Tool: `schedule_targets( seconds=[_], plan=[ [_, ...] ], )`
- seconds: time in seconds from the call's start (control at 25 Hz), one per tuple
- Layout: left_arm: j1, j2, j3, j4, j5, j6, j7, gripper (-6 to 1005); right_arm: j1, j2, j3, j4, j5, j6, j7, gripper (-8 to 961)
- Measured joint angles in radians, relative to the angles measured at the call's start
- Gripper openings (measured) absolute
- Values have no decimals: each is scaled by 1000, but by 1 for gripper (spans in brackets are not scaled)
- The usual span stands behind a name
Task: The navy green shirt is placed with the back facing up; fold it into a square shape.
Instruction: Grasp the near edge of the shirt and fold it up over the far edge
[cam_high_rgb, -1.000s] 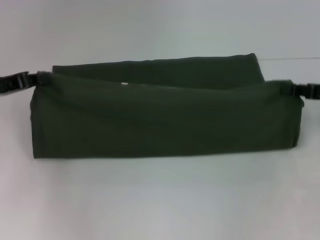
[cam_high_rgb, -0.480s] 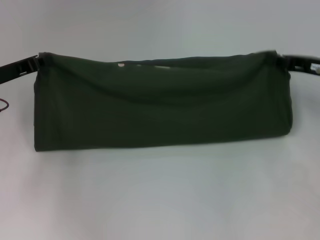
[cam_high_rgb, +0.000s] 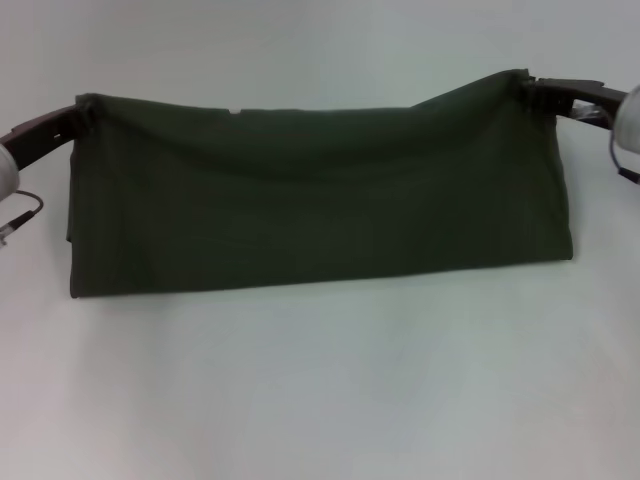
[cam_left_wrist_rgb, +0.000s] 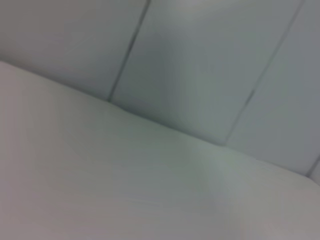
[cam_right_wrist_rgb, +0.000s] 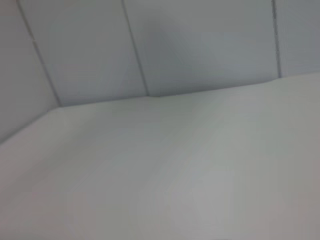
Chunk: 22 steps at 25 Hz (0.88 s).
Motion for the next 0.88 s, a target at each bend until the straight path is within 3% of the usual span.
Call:
schedule_targets(
  seconds=[0.16, 0.4, 0.68, 0.88],
  plan=[
    [-19, -23, 0, -52, -125, -86, 150, 99, 29, 16, -26, 46, 39, 124, -61, 88],
    [-59, -25, -3, -148, -262, -190, 361, 107, 67, 20, -72, 121, 137, 277, -166, 91],
    [-76, -30, -7, -209, -401, -243, 550, 116, 76, 20, -75, 170, 219, 335, -260, 94],
    [-78, -32, -7, -222, -421, -248, 584, 122, 77, 20, -76, 186, 259, 341, -297, 96]
  ],
)
